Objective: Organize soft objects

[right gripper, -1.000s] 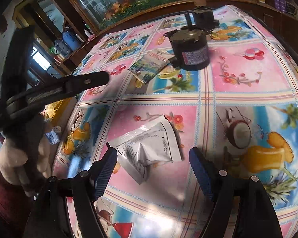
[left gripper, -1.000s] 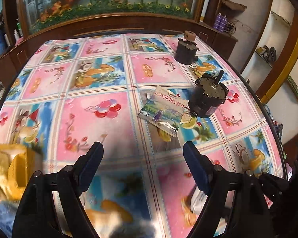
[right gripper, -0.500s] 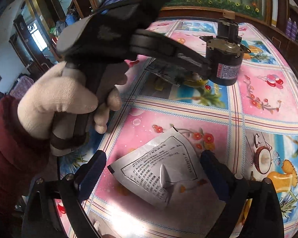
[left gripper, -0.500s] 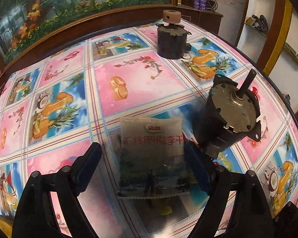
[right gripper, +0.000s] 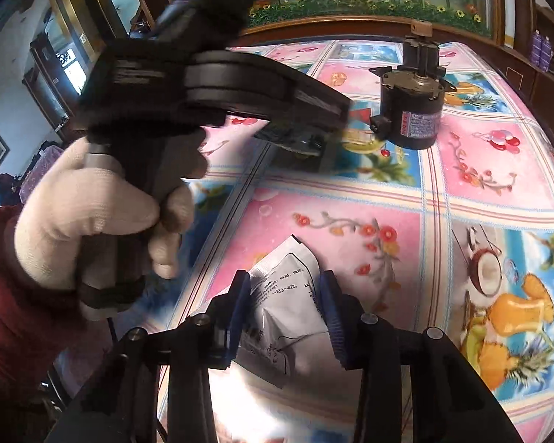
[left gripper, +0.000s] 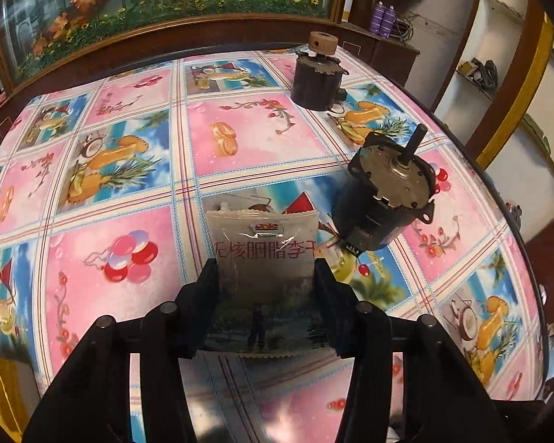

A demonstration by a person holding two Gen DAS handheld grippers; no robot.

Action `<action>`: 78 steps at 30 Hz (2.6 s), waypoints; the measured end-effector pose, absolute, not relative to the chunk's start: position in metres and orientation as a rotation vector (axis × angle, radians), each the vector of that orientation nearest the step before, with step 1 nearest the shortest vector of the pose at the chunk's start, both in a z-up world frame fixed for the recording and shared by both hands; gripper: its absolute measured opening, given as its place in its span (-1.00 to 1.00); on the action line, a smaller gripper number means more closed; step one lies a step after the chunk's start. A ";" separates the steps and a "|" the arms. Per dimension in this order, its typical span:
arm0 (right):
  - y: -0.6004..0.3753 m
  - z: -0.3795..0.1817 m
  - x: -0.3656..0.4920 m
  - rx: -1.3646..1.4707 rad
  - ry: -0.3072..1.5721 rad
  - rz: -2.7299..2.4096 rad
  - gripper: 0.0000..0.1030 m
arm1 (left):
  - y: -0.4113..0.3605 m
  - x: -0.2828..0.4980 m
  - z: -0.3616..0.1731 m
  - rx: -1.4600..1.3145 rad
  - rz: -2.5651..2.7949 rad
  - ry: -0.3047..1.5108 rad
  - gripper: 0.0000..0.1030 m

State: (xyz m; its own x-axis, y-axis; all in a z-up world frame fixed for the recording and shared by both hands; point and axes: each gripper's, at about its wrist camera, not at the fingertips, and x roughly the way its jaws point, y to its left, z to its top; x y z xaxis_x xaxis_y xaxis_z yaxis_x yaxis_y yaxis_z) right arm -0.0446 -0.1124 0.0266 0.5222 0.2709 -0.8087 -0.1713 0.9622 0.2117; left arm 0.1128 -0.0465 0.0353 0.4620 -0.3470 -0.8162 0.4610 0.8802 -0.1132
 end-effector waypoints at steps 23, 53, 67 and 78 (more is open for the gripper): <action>-0.015 0.103 -0.072 0.055 0.864 0.492 -0.24 | 0.227 -0.069 0.120 -0.193 -0.166 0.770 -0.05; 0.127 0.096 0.067 0.020 0.920 0.533 0.43 | 0.259 -0.122 0.056 -0.147 -0.172 0.817 0.31; 0.060 0.115 -0.044 0.091 0.831 0.565 0.48 | 0.249 -0.200 0.151 -0.077 0.161 0.307 1.00; 0.073 0.106 -0.107 0.004 0.821 0.615 0.50 | 0.262 -0.177 0.156 -0.231 0.169 0.430 1.00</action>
